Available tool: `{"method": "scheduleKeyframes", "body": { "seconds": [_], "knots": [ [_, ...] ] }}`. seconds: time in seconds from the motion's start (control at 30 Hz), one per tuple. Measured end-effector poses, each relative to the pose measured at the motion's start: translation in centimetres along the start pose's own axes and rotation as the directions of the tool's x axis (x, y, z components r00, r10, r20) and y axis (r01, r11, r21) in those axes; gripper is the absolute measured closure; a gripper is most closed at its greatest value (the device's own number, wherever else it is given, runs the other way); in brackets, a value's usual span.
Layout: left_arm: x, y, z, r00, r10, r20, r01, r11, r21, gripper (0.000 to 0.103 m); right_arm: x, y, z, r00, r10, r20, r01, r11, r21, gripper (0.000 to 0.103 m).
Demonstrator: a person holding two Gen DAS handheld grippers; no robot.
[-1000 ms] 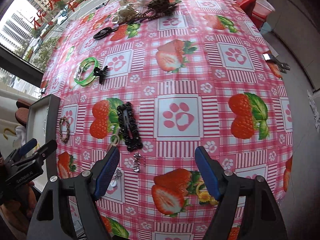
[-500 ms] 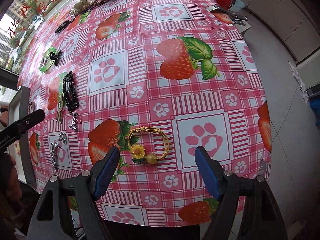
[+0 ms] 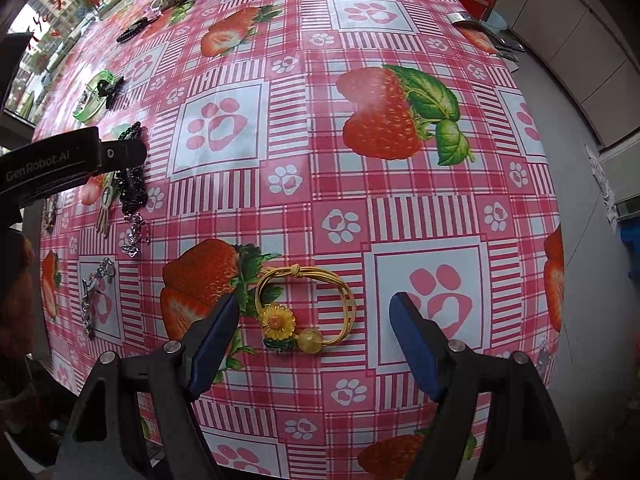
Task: Organize jewelry
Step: 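Grasp the black beaded hair clip with the left tool while the right tool grasps the yellow sunflower cord bracelet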
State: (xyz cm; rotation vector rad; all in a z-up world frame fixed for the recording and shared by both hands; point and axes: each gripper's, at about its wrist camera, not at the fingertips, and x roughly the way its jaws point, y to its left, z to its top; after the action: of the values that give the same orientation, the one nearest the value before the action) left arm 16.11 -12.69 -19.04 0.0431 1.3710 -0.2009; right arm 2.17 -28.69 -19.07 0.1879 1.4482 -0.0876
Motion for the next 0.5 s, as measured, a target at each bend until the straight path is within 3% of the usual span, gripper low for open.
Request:
{"method": "scheduleKeyframes", "body": {
  "seconds": [0.07,0.27,0.33,0.5],
  "knots": [
    [0.4,-0.6,0.3,1.000,0.012,-0.005,-0.012,1.000,0.016,0.020,0.4,0.4,0.1,1.000,-0.014,0.001,0.014,1.000,-0.008,0.023],
    [1.2,-2.2,0.6,0.998,0.058,-0.015,-0.057,0.997,0.059,0.027,0.8,1.6,-0.1,0.998,-0.067,0.019,0.068,0.997,-0.041,0.024],
    [1.2,-2.5,0.7,0.998,0.056,-0.014,-0.055,0.997,0.063,0.033,0.8,1.9,-0.3,0.997,-0.071,0.030,0.073,0.996,-0.052,0.029],
    [0.9,-3.0,0.7,0.999,0.049,-0.009,-0.048,0.996,0.073,0.059,0.4,2.1,-0.5,0.997,-0.070,0.043,0.073,0.996,-0.054,0.054]
  ]
}}
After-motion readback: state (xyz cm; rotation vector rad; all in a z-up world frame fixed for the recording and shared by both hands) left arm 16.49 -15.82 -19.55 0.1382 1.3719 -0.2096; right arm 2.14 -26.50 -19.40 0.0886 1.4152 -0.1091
